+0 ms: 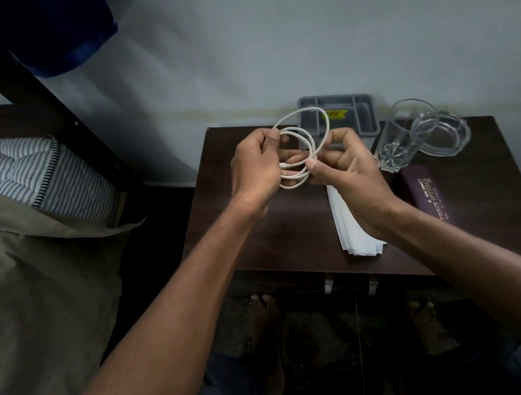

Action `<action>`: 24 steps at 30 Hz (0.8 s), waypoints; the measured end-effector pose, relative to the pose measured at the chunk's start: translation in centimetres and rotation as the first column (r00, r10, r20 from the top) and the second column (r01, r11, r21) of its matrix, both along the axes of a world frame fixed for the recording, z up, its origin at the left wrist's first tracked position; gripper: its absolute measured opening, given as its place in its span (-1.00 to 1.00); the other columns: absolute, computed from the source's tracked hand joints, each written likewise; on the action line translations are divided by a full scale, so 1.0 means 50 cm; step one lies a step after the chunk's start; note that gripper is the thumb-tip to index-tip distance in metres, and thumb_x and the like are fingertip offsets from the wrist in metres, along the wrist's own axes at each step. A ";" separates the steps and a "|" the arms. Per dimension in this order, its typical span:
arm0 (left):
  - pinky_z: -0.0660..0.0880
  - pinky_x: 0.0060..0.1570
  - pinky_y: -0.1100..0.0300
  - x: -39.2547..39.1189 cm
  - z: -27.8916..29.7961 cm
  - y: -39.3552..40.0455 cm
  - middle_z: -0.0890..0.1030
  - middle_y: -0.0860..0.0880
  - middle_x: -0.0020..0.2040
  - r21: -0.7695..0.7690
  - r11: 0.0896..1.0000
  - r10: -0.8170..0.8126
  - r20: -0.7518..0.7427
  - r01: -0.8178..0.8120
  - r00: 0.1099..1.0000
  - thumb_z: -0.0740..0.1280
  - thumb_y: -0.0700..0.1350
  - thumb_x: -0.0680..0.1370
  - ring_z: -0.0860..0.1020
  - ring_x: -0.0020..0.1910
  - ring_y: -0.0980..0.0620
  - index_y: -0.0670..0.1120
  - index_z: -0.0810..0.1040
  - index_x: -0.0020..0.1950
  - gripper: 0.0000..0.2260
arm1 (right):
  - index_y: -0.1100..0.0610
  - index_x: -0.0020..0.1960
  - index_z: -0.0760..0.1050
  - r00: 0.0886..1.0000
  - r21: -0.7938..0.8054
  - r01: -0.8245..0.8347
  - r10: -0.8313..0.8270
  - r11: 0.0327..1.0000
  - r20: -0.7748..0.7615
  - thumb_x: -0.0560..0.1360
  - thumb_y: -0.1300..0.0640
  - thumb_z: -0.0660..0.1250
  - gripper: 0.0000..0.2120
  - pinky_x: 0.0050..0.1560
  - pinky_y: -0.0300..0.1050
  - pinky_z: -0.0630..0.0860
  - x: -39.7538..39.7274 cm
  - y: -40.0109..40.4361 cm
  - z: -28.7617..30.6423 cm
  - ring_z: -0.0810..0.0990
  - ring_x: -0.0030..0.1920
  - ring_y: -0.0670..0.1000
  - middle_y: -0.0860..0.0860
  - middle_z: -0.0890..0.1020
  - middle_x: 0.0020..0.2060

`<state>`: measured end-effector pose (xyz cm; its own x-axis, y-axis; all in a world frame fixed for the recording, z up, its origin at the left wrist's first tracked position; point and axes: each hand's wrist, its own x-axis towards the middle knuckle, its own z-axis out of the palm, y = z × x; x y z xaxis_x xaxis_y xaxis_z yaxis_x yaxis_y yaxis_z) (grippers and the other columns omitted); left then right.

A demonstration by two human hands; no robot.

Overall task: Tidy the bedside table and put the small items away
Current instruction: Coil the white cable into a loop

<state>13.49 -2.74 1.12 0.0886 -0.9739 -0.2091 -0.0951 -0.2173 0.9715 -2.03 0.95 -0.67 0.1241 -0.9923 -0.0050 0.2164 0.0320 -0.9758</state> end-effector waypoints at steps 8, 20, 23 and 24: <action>0.59 -0.39 0.21 -0.002 -0.007 -0.003 0.73 0.00 -0.29 0.089 0.996 -0.006 -0.061 0.012 0.998 0.20 -0.02 0.78 0.67 -0.39 0.08 -0.03 0.63 -0.02 -0.72 | 0.20 0.33 0.38 0.997 -0.042 -0.075 0.075 0.996 -0.006 0.66 0.27 0.37 -0.71 -0.03 -0.10 0.57 -0.002 -0.002 0.003 0.69 0.07 0.22 0.26 0.76 0.08; 0.71 -0.24 -0.06 0.088 0.022 -0.049 0.75 0.07 -0.31 -0.203 0.969 0.212 0.382 -0.142 0.899 0.26 0.00 0.72 0.72 -0.41 0.02 0.00 0.63 -0.08 -0.75 | 0.14 -0.03 0.61 0.767 0.184 -0.211 0.279 0.960 -0.578 0.57 0.26 0.51 -0.91 -0.42 -0.17 0.54 -0.023 -0.016 -0.042 0.65 -0.47 -0.01 0.11 0.76 -0.34; 0.67 -0.19 0.02 0.113 0.016 -0.048 0.72 0.13 -0.34 -0.243 0.958 0.262 0.520 -0.153 0.813 0.28 0.04 0.70 0.67 -0.46 0.11 0.01 0.63 -0.05 -0.78 | 0.20 0.10 0.59 0.831 0.270 -0.252 0.351 0.929 -0.431 0.56 0.26 0.52 -0.84 -0.45 -0.19 0.51 -0.022 -0.012 -0.036 0.62 -0.47 -0.01 0.20 0.76 -0.29; 0.64 -0.16 0.04 0.115 0.015 -0.044 0.71 0.15 -0.35 -0.261 0.953 0.280 0.564 -0.154 0.777 0.27 0.07 0.70 0.66 -0.43 0.13 0.02 0.61 -0.06 -0.78 | 0.17 0.15 0.56 0.847 0.246 -0.263 0.346 0.933 -0.404 0.55 0.25 0.54 -0.76 -0.44 -0.18 0.50 -0.018 -0.008 -0.030 0.62 -0.45 0.02 0.22 0.76 -0.28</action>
<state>19.24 -4.94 1.86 0.3465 -0.9275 0.1402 -0.6336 -0.1213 0.7641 -2.96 0.54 -2.19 0.3639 -0.8821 -0.2991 -0.2765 0.2044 -0.9390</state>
